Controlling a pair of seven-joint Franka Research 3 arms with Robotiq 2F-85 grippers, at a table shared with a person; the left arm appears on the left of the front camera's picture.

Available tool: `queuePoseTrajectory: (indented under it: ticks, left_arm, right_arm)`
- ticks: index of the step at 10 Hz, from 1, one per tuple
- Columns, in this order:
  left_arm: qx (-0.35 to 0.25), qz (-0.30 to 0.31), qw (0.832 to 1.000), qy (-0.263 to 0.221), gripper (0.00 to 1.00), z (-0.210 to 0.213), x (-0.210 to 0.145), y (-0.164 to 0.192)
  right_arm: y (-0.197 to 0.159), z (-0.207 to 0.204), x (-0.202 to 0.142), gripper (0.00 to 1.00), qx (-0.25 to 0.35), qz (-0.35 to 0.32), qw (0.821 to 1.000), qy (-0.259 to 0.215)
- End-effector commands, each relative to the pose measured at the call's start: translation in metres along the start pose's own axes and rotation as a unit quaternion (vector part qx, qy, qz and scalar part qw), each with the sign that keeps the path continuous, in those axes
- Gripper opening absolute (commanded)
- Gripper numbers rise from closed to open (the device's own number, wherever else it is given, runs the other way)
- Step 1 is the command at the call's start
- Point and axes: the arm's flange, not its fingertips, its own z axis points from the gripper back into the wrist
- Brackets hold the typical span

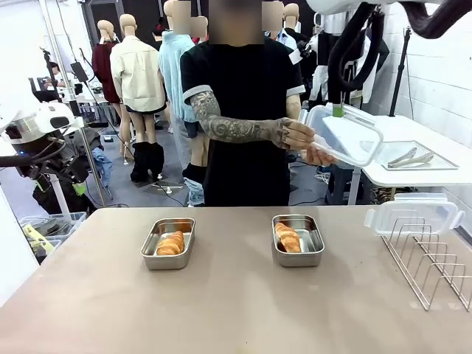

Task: Place the bread in airtight containers.
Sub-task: Pick up one Airtight Container lid and hand it to the human.

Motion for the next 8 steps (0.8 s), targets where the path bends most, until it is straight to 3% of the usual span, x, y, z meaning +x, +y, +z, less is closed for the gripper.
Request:
queuePoseTrajectory:
  ticks: [1, 4, 6, 8]
  left_arm:
    - [-0.001, 0.002, 1.000, -0.006, 1.00, 0.000, 0.000, 0.002]
    - [-0.001, 0.002, 1.000, -0.006, 1.00, 0.000, 0.000, 0.002]
    - [-0.001, 0.002, 1.000, -0.006, 1.00, 0.000, 0.000, 0.002]
    - [-0.001, 0.002, 1.000, -0.006, 1.00, 0.000, 0.000, 0.002]
  right_arm:
    - [0.032, -0.006, -0.044, 1.00, 0.001, 0.043, 0.999, 0.022]
    - [0.035, -0.028, -0.101, 1.00, 0.010, 0.125, 0.992, 0.008]
    - [0.020, -0.045, -0.126, 1.00, 0.007, 0.212, 0.976, 0.055]
    - [0.000, -0.066, -0.138, 1.00, 0.013, 0.221, 0.973, 0.072]
